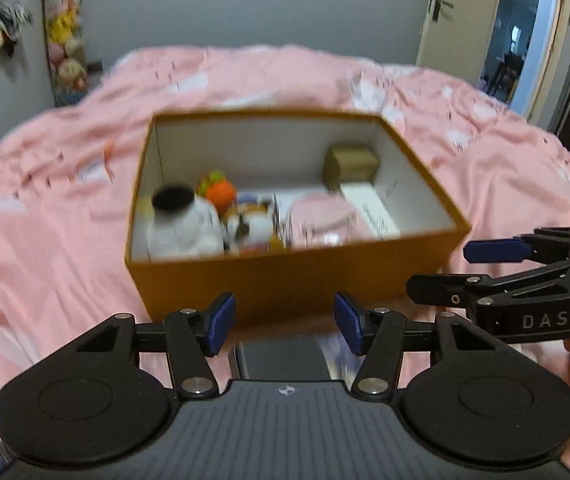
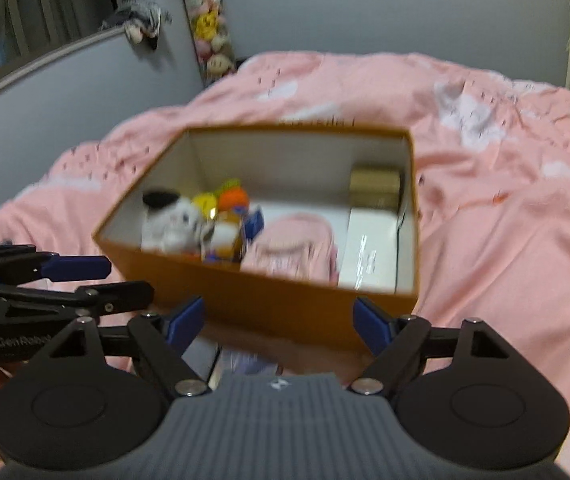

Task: Organize objects
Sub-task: 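Withdraw both tools from the box toward the grey card box and photo card, then grasp the grey card box with the left tool while the right tool grasps the photo card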

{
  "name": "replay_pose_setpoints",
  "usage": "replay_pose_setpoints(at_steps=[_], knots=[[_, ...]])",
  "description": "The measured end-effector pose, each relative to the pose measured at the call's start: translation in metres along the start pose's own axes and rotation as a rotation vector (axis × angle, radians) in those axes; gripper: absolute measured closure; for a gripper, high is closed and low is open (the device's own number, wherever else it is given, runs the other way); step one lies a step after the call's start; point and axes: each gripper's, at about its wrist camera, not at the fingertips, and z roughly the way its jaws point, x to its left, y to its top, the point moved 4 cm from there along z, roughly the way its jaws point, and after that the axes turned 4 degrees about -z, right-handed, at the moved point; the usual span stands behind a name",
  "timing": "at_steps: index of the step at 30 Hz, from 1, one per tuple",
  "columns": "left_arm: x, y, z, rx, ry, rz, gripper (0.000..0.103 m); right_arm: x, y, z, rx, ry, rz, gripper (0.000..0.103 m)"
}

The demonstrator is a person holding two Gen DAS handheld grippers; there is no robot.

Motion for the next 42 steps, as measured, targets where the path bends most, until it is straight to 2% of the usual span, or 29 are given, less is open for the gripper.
replay_pose_setpoints(at_steps=[3,5,7,11,15,20,25,34,36,40,42], knots=[[0.009,-0.010,0.009,0.050,0.021,-0.011,0.038,-0.003,-0.012,0.011,0.032,0.002,0.023,0.021],[0.016,-0.014,0.017,0.091,0.030,-0.035,0.039,-0.005,-0.019,0.022,0.091,-0.015,0.043,0.022],[0.023,-0.020,0.023,0.131,0.014,-0.063,0.039,-0.009,-0.026,0.034,0.152,0.033,0.094,0.024],[0.035,-0.029,0.033,0.195,-0.014,-0.150,0.039,-0.013,-0.041,0.055,0.258,0.077,0.176,0.037],[0.049,-0.035,0.040,0.222,-0.070,-0.257,0.038,-0.014,-0.049,0.067,0.306,0.135,0.230,0.041],[0.061,-0.044,0.054,0.273,-0.093,-0.343,0.038,-0.010,-0.056,0.082,0.361,0.180,0.245,0.046],[0.071,-0.049,0.065,0.294,-0.129,-0.424,0.033,-0.013,-0.058,0.090,0.375,0.222,0.276,0.048],[0.075,-0.052,0.079,0.314,-0.169,-0.479,0.019,-0.018,-0.062,0.109,0.400,0.327,0.369,0.044],[0.073,-0.053,0.081,0.315,-0.173,-0.489,0.017,-0.016,-0.060,0.108,0.393,0.331,0.363,0.048],[0.071,-0.054,0.084,0.314,-0.174,-0.480,0.016,-0.013,-0.052,0.096,0.362,0.311,0.343,0.065],[0.071,-0.054,0.084,0.312,-0.176,-0.478,0.017,-0.011,-0.047,0.087,0.345,0.305,0.328,0.069]])
